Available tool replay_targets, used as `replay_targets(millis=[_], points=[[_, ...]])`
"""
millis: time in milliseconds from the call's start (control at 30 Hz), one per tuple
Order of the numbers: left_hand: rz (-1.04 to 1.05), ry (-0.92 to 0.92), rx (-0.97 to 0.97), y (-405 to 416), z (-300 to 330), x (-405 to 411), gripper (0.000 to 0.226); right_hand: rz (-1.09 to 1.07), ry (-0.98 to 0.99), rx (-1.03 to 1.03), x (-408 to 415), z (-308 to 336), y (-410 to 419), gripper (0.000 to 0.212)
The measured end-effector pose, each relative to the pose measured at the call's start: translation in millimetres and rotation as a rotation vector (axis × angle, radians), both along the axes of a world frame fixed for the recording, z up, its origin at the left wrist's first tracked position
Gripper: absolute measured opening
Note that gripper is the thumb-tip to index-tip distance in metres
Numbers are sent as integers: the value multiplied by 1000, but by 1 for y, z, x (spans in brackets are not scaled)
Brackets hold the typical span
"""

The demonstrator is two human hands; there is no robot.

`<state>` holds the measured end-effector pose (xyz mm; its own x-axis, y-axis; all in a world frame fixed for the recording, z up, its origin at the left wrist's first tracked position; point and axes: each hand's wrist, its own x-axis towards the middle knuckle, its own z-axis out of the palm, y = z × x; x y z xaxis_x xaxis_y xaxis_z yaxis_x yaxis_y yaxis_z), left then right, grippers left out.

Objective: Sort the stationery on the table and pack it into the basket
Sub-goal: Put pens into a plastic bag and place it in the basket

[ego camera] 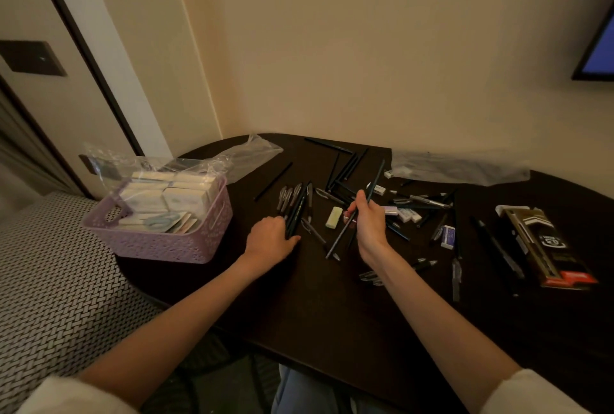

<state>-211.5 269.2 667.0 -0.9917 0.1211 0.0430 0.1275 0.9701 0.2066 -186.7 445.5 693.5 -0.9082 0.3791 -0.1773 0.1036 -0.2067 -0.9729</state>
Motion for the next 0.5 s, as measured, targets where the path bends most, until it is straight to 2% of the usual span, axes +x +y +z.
replay_targets(millis=[133,400,500], points=[[-30,-6,-62,6,-3,1,24,84,39,-151,7,-1,0,35],[-50,1,-303,11,-7,4,41,77,-7,-107,14,-2,3,33],[-28,-11,-331,11,-10,6,37,135,-59,-115,14,-4,6,32]])
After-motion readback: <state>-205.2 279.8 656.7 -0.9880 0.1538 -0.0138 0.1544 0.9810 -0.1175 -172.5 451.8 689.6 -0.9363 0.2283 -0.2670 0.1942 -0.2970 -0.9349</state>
